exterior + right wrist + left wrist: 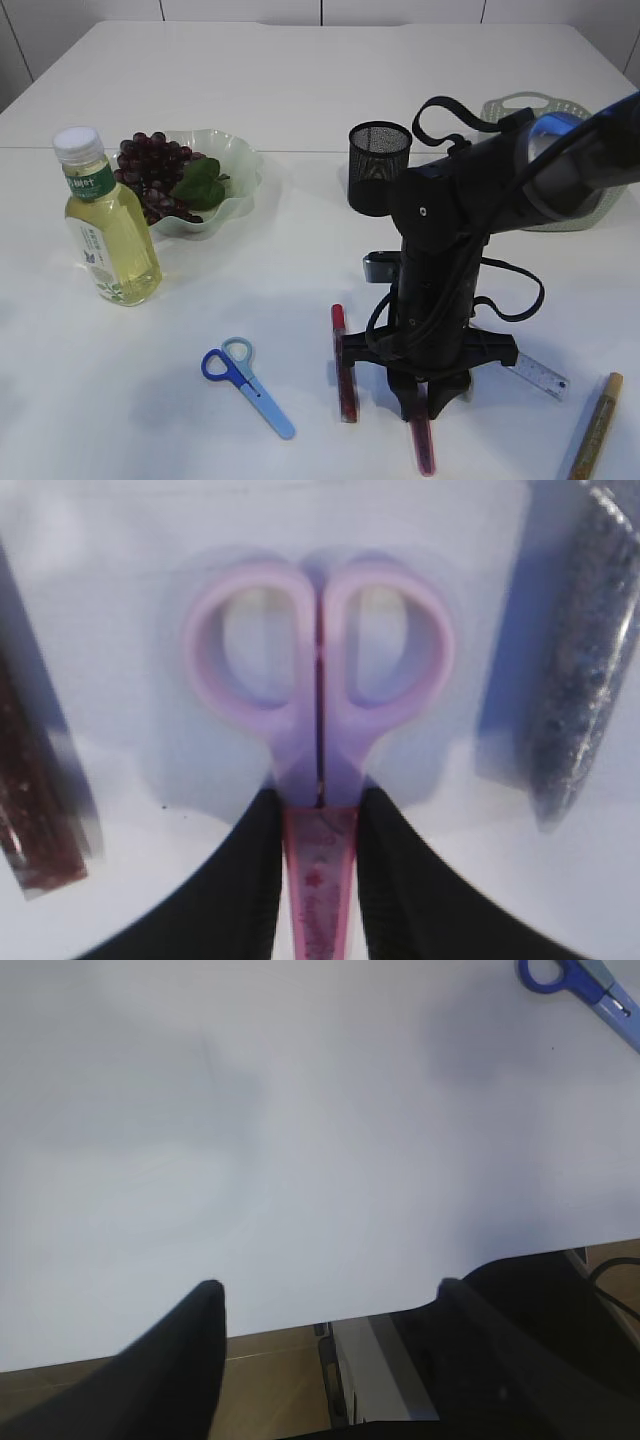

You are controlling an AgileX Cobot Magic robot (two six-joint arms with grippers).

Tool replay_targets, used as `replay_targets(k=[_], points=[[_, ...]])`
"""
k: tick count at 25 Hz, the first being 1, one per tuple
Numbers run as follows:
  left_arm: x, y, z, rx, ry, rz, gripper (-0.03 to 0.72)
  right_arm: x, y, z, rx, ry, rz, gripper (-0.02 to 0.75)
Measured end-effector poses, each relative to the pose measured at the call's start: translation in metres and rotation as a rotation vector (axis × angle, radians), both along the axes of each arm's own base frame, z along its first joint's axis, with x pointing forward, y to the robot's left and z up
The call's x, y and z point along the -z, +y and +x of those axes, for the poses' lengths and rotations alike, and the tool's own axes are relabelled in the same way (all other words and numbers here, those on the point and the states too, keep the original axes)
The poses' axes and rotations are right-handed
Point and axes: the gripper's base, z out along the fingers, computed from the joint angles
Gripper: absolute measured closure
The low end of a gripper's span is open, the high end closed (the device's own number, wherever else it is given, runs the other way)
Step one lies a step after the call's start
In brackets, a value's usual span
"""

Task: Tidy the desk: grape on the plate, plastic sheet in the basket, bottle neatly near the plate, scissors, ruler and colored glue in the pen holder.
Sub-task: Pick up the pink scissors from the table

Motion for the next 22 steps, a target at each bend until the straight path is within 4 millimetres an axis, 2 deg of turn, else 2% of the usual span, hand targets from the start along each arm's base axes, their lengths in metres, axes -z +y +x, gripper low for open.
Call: replay_targets(k=[6, 11, 16, 22], points=[[0.0000, 0.0000, 0.0000, 0.000, 0.000, 0.000, 0.219, 0.0000, -0.0008, 0.0002, -0.021, -0.004, -0.008, 0.528], [0.0000, 0.0000, 0.0000, 0.000, 0.000, 0.000, 0.220, 0.0001, -0.0017, 0.0008, -0.160, -0.010, -0.003, 0.528], [0.0000, 0.0000, 0.0000, 0.000, 0.000, 0.000, 0.220, 0.0001, -0.0019, 0.0009, -0.196, -0.011, -0.001, 0.528], [0.0000, -0.0001, 0.0000, 0.000, 0.000, -0.002, 0.220, 0.0001, -0.0022, 0.0012, -0.338, -0.014, 0.012, 0.528]])
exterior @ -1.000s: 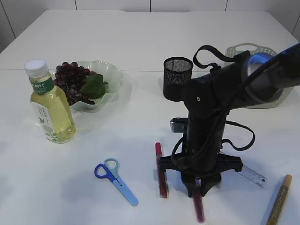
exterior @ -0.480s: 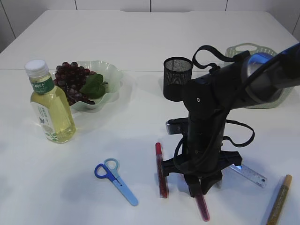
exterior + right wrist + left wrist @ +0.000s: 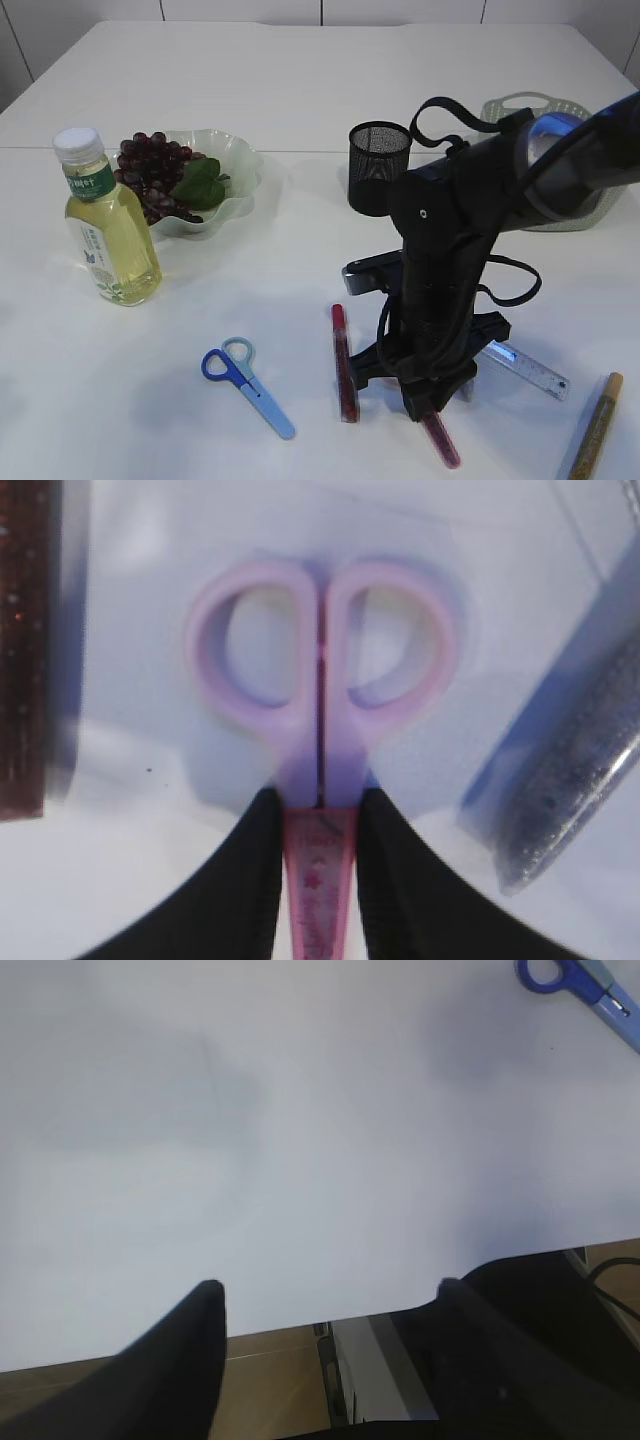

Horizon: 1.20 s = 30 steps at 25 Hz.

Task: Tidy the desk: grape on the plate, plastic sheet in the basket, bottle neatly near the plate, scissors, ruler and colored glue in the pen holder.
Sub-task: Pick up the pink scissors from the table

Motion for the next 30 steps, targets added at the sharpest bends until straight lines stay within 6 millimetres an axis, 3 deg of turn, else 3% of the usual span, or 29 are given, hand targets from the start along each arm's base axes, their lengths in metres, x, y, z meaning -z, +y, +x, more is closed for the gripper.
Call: replay_targets(k=[30], points=[[-0.0003, -0.0034, -0.0006, -0.005, 0.007, -0.040, 0.221, -0.0006, 0.0007, -0.0054, -0.030, 0.061, 0.011, 0.529]])
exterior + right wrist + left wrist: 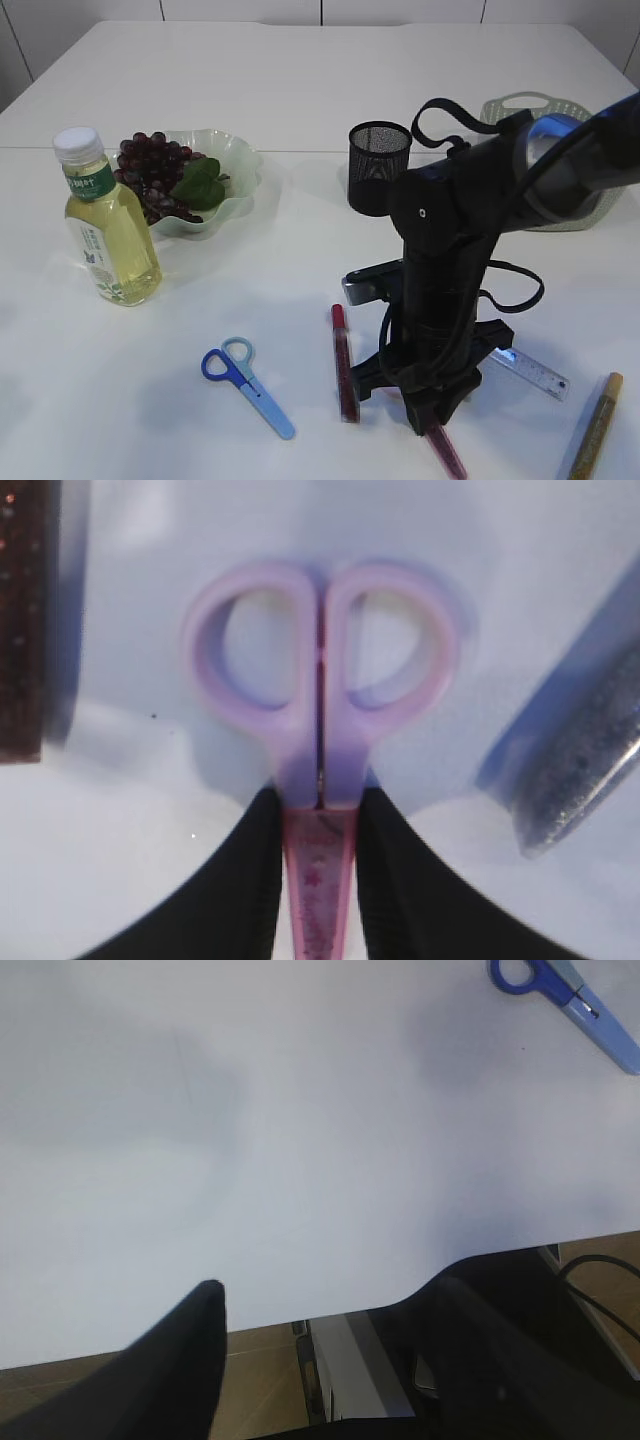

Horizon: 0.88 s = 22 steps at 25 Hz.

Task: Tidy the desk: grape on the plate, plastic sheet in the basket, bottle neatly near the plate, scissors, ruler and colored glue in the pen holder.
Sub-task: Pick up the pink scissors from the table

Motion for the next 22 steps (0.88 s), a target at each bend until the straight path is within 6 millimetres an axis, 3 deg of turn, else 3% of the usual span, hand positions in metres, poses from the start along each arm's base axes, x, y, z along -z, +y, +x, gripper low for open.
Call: replay_targets(k=[22], points=[[-0.0006, -0.0004, 0.0021, -0.002, -0.024, -0.005, 0.222, -0.0066, 0.0014, -0.0034, 0.018, 0.007, 0.032, 0.530]])
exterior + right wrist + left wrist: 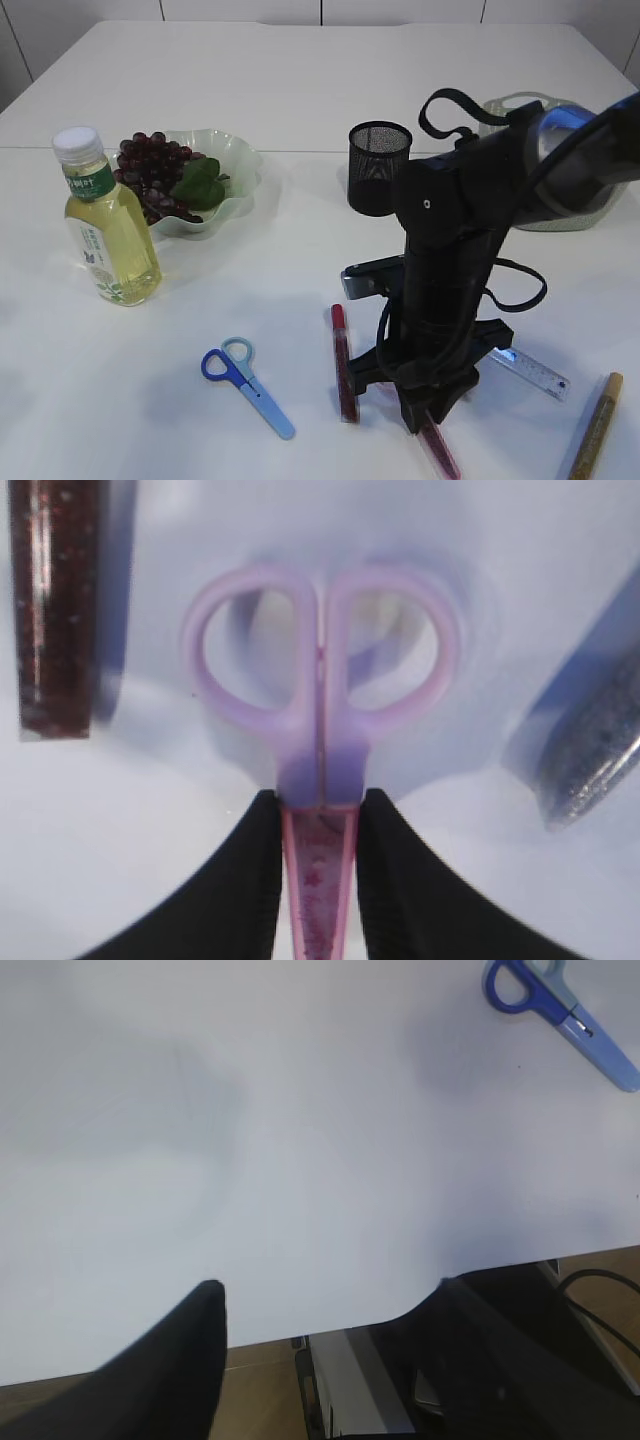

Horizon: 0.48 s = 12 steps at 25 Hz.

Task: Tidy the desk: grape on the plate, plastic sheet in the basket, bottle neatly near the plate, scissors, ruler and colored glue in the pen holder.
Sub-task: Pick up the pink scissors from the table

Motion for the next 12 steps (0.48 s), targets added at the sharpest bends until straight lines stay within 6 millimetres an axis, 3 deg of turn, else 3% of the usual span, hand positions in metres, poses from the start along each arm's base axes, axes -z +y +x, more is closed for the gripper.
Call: replay_targets(k=[12], points=[[0.000, 0.000, 0.000, 0.000, -0.004, -0.001, 0.223, -0.015, 0.004, 0.006, -0.005, -0.014, 0.013, 0.530]])
